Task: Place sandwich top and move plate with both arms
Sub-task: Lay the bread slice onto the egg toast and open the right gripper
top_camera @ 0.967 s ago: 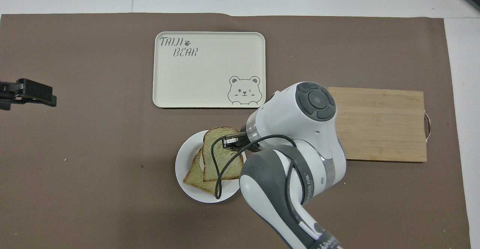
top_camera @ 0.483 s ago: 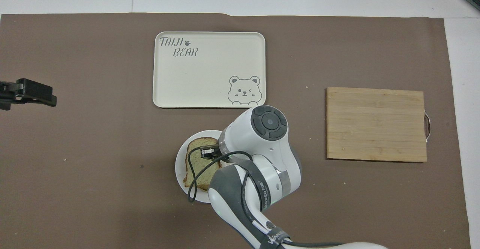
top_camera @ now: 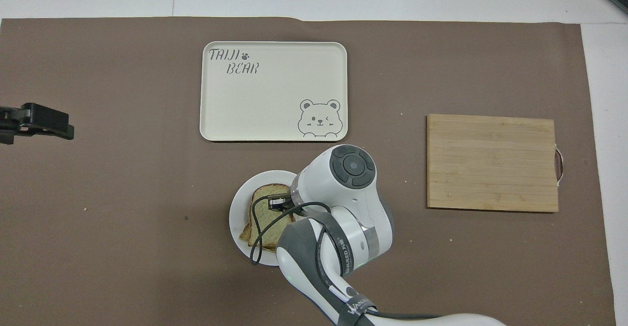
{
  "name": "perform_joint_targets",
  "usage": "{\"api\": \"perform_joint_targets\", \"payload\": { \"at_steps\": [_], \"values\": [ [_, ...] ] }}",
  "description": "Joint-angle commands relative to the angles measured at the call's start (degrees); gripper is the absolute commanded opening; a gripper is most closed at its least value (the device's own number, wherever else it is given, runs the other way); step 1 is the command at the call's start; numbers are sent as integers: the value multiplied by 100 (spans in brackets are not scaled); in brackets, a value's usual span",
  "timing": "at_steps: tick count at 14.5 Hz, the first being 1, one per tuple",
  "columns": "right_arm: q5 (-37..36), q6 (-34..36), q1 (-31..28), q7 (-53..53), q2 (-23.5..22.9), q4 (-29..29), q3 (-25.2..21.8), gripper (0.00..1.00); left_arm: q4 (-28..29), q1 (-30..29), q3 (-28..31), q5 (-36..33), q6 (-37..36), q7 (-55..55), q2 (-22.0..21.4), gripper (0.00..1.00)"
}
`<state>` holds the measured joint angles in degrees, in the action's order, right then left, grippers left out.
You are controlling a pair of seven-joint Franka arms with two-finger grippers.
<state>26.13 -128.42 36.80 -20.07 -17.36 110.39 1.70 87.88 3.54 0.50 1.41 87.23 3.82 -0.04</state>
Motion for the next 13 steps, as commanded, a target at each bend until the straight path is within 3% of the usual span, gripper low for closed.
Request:
{"api": "perform_joint_targets", "payload": {
  "at_steps": [1,3,8,13],
  "values": [
    [164,-139,20,-58,31,97,-3,3,133,-38,-33,-18,-40,58,-145,100],
    [138,-148,-6,21,5,62,-11,100,133,-38,-33,-18,-40,58,-145,100],
    [-378,-314,-50,12,-75,-114,-64,100,133,-38,-32,-18,-40,49,-145,100],
    [-1135,-236,-471,-23,276,-211,-126,100,133,50,-67,8,-31,49,-145,100]
  ]
}}
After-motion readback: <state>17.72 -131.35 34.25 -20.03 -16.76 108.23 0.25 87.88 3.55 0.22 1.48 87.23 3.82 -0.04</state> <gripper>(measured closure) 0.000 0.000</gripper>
